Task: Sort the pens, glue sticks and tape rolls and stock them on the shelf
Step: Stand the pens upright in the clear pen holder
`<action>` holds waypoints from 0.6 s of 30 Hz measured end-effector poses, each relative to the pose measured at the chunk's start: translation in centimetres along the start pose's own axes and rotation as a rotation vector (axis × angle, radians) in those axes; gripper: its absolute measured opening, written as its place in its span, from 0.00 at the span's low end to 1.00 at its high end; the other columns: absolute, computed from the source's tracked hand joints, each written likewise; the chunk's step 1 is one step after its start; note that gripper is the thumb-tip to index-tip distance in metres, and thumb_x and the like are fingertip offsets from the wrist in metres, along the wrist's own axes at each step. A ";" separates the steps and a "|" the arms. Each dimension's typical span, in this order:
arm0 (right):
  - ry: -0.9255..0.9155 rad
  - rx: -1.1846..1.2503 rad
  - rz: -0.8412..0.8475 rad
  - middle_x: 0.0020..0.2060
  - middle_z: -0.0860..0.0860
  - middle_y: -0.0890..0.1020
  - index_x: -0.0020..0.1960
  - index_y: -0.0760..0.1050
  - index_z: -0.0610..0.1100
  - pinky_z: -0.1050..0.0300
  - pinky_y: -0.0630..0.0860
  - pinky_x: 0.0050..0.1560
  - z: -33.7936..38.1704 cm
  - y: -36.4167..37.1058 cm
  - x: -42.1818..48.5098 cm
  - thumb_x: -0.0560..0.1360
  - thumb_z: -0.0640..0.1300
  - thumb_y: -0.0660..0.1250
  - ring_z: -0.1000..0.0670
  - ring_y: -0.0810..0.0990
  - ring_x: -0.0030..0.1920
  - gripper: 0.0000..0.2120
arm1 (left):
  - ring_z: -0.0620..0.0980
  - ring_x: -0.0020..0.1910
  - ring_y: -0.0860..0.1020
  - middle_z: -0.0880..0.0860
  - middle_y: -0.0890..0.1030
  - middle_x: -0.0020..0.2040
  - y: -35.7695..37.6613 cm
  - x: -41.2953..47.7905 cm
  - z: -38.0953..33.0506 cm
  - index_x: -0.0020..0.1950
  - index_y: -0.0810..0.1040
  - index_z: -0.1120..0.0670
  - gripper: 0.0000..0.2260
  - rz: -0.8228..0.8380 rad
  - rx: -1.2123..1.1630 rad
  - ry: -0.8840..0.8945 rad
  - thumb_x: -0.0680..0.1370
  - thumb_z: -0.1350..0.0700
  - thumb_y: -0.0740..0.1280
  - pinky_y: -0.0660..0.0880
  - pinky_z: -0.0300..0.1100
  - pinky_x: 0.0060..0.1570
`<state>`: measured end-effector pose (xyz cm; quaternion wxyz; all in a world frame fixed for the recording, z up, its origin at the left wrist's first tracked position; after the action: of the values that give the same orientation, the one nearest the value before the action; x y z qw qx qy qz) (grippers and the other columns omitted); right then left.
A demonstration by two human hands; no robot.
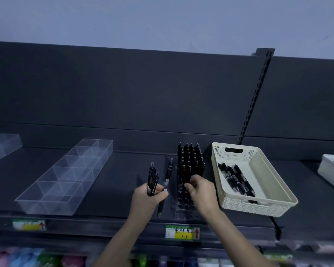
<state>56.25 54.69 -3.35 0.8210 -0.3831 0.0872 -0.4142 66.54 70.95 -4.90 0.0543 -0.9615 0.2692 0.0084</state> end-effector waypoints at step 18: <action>-0.061 0.299 -0.010 0.32 0.56 0.81 0.39 0.80 0.47 0.70 0.72 0.36 2.4 -2.6 -1.9 0.73 0.44 0.70 0.59 0.77 0.34 0.04 | 0.38 0.21 0.70 0.50 0.75 0.30 2.9 0.0 -1.3 0.38 0.76 0.58 0.07 0.094 -0.050 0.061 0.68 0.66 0.74 0.66 0.29 0.24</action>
<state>54.55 56.48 -0.25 0.8691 -0.2695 -0.0025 -0.4148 65.08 68.37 -3.90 0.0218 -0.9487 0.3152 -0.0118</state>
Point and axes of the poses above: each hand's wrist, its own x-axis towards the middle knuckle, its own y-axis out of the palm, z = x × y, the point moved 10 cm from there along x, towards the middle knuckle
